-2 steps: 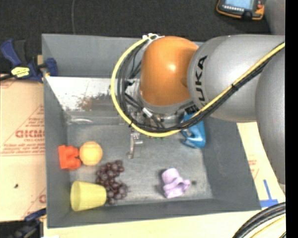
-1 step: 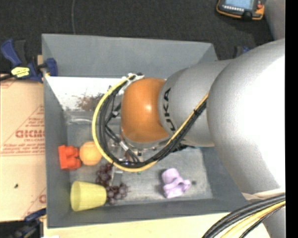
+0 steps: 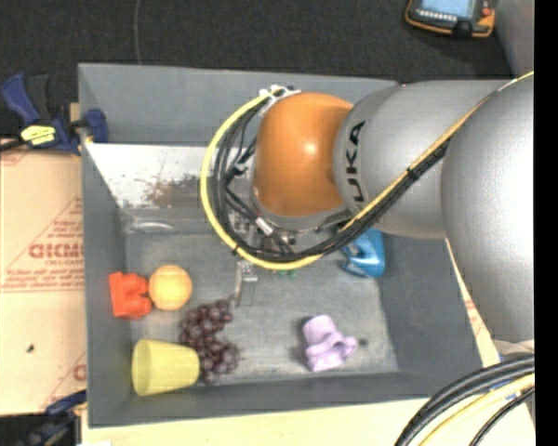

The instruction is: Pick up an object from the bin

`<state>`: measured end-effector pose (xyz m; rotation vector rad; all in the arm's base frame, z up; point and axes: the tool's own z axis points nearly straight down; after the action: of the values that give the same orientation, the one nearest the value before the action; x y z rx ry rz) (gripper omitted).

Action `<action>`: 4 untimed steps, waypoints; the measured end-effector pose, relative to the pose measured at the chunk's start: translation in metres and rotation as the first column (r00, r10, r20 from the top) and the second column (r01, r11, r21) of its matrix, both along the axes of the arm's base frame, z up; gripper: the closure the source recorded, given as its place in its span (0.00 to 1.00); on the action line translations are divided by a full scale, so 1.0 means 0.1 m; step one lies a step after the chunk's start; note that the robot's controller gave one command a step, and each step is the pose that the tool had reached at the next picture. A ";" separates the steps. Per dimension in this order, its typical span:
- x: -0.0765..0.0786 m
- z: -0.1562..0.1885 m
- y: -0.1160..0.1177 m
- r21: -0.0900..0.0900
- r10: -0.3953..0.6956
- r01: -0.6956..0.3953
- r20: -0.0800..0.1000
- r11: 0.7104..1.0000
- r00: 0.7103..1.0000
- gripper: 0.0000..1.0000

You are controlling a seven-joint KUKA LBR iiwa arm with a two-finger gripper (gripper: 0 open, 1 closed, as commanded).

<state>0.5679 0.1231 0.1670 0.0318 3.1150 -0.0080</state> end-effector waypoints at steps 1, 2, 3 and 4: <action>-0.23 0.21 -0.05 0.000 -0.024 0.024 -0.008 1.000 1.000 0.00; -0.45 0.44 0.00 0.001 -0.041 0.041 -0.011 0.999 0.999 0.00; -0.19 -0.55 -0.14 -0.003 0.185 -0.185 -0.006 0.983 0.983 0.00; -0.35 -0.39 0.08 0.000 0.143 -0.143 0.002 0.990 0.990 0.00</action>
Offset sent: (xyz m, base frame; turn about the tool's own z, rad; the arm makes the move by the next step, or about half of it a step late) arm -0.0232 0.0069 0.0658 0.0557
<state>0.5327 0.1314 0.1278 -0.1914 3.1071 -0.0042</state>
